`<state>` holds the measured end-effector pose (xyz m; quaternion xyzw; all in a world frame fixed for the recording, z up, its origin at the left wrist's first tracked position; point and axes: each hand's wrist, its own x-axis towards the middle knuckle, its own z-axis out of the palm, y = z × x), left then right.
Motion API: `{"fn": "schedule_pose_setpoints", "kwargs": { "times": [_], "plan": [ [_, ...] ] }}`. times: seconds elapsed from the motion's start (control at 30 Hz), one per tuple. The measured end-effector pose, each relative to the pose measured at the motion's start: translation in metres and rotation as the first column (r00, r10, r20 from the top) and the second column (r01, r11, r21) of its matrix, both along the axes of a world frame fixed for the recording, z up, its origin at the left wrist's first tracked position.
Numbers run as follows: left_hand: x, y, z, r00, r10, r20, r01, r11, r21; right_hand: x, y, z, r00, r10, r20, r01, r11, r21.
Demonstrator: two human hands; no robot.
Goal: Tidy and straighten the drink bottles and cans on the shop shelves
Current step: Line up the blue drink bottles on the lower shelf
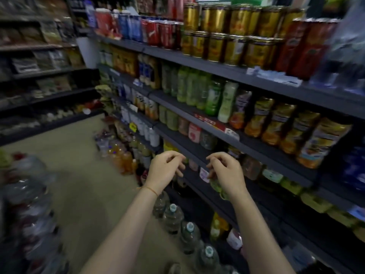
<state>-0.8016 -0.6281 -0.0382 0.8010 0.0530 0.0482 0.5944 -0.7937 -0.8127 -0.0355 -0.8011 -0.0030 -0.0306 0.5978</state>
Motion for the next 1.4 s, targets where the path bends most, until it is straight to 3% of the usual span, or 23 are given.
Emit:
{"fn": "schedule_pose_setpoints", "kwargs": {
  "times": [0.27, 0.53, 0.8, 1.03, 1.23, 1.4],
  "plan": [
    [0.174, 0.121, 0.008, 0.997, 0.066, -0.027, -0.062, 0.990, 0.123, 0.192, 0.134, -0.008, 0.990, 0.132, -0.040, -0.129, 0.988, 0.086],
    [0.296, 0.235, 0.003, 0.988, 0.150, -0.040, -0.150, 0.989, -0.005, 0.319, 0.261, -0.009, 0.966, 0.252, -0.064, -0.250, 0.968, 0.027],
    [0.429, 0.434, -0.009, 0.989, 0.107, -0.104, -0.112, 0.993, -0.045, 0.459, 0.444, -0.008, 0.961, 0.247, -0.123, -0.252, 0.967, -0.026],
    [0.556, 0.609, 0.032, 0.991, 0.119, -0.058, -0.123, 0.991, -0.058, 0.582, 0.617, 0.024, 0.973, 0.227, -0.035, -0.230, 0.967, -0.106],
    [0.665, 0.695, 0.049, 0.995, 0.096, -0.011, -0.096, 0.994, -0.054, 0.683, 0.718, 0.035, 0.981, 0.193, 0.016, -0.190, 0.977, -0.091],
    [0.769, 0.756, 0.068, 0.990, 0.121, 0.080, -0.121, 0.993, 0.003, 0.793, 0.781, 0.064, 0.963, 0.180, 0.202, -0.166, 0.983, -0.084]
  ]
}}
